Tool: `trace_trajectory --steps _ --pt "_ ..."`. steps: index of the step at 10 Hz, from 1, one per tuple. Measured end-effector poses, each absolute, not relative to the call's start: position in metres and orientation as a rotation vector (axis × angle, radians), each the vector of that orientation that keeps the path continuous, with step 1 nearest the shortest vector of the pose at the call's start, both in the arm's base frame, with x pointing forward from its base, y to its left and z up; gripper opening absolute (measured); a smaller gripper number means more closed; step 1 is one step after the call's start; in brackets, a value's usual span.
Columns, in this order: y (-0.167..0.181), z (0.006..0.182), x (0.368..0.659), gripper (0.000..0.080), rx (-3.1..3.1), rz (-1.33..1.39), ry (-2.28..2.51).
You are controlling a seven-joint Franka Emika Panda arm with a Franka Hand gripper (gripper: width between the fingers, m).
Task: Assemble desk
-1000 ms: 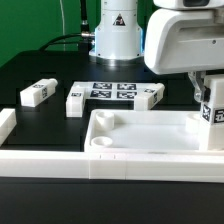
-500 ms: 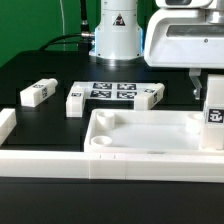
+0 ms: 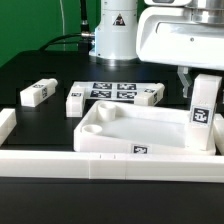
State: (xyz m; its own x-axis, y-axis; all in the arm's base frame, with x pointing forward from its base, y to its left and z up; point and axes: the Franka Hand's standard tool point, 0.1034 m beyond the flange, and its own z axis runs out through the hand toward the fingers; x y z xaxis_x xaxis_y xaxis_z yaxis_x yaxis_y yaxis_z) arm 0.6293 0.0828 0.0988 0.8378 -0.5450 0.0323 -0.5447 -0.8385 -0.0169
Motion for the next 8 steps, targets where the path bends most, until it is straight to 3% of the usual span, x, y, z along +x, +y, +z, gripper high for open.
trace_trajectory --steps 1,2,3,4,8 --pt "0.081 0.099 0.629 0.0341 -2.991 -0.057 0.940" --pt "0.083 0.098 0.629 0.0341 -2.993 -0.057 0.928" --pt "0.083 0.098 0.629 0.0509 -2.994 -0.057 0.925" --pt "0.083 0.099 0.629 0.0615 -2.994 -0.057 0.924" --pt "0.092 0.130 0.600 0.0648 -2.988 -0.053 0.851"
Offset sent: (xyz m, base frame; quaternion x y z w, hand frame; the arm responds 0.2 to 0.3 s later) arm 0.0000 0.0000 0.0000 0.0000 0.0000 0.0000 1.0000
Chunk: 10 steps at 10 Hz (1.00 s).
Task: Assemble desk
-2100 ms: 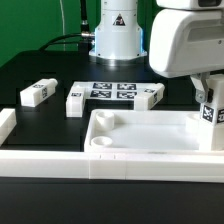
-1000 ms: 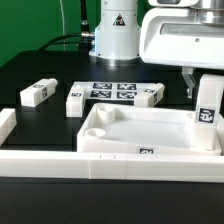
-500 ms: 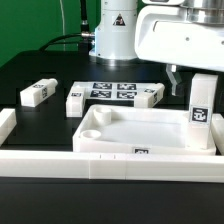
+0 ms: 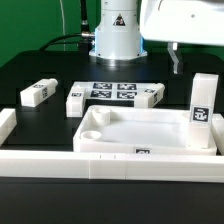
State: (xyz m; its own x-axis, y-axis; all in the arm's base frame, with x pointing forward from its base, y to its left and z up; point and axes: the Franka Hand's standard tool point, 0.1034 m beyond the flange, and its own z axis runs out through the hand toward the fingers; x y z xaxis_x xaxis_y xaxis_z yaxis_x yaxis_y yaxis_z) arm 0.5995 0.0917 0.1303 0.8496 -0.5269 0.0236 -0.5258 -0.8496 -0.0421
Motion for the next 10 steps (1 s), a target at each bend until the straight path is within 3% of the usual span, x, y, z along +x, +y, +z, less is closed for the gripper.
trace_trajectory --steps 2,6,8,10 --pt "0.090 0.137 0.589 0.0649 -2.984 -0.046 0.844" --pt "0.090 0.135 0.588 0.0649 -2.986 -0.041 0.844" --pt "0.082 0.136 0.566 0.0649 -2.999 -0.035 0.796" --pt "0.053 0.130 0.536 0.0649 -3.014 -0.029 0.741"
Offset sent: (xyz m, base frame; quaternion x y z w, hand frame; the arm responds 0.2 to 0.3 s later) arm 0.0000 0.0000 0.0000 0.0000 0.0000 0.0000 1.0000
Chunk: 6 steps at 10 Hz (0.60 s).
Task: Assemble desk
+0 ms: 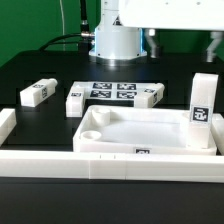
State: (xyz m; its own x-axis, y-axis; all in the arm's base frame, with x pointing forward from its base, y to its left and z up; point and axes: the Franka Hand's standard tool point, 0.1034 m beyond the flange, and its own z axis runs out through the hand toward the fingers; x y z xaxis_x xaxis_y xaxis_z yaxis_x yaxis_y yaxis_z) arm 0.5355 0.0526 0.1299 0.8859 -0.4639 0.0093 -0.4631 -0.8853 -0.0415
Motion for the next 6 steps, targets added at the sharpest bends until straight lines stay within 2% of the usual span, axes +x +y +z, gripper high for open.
trace_trajectory --steps 4,6 --pt "0.053 0.128 0.536 0.0649 -3.016 -0.026 0.727" --pt "0.022 0.112 0.517 0.0649 -2.949 0.012 0.860"
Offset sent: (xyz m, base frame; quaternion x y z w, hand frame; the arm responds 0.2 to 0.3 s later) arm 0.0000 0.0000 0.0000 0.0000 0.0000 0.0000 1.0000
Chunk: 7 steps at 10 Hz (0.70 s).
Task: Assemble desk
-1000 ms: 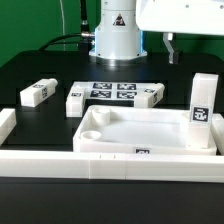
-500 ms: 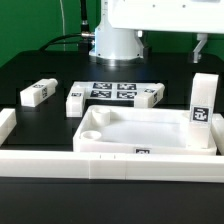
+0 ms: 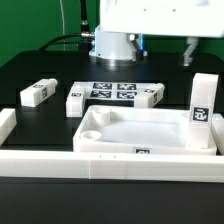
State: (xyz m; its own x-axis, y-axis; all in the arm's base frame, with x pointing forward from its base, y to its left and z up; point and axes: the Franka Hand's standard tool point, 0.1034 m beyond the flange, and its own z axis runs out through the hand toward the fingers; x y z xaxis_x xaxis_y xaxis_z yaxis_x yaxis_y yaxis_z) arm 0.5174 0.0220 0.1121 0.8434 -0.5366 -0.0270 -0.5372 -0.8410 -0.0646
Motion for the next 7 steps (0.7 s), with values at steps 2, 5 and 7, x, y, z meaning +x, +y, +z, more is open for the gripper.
trace_trajectory --steps 2,5,7 --pt "0.010 0.086 0.494 0.0649 -2.962 0.023 0.879" --pt "0.012 0.080 0.491 0.0649 -2.971 0.067 0.860" --pt "0.010 0.080 0.488 0.0649 -2.977 0.115 0.837"
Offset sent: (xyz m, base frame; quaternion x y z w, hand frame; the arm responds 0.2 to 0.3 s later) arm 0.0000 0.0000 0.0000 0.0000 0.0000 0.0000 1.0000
